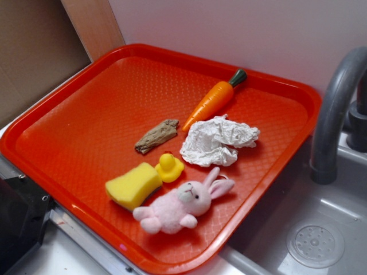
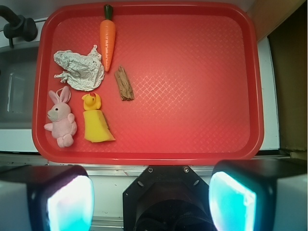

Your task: Grab the white paper.

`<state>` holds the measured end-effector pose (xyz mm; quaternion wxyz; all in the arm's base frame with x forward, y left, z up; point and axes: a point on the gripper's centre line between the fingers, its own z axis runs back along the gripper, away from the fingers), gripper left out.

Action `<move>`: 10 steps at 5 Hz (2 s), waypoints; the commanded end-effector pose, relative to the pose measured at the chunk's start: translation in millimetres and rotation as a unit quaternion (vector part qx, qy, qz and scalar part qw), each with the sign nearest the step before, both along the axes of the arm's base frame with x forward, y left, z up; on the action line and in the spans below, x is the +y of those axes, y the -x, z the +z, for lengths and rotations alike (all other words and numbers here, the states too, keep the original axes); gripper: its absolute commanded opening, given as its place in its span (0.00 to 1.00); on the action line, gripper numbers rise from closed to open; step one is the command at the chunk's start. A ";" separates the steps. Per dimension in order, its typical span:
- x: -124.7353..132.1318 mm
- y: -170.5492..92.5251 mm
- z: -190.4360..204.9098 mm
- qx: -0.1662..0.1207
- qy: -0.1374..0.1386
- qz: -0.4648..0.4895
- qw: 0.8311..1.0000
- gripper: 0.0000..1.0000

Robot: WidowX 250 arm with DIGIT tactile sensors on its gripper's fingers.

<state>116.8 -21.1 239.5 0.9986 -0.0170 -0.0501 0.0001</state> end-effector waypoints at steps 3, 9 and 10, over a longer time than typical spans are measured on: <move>-41.7 -67.5 -15.2 -0.041 -0.043 -0.249 0.967 1.00; -133.0 -141.3 -146.3 0.006 -0.128 -0.540 0.832 1.00; -129.1 -143.3 -161.6 0.024 -0.131 -0.539 0.832 1.00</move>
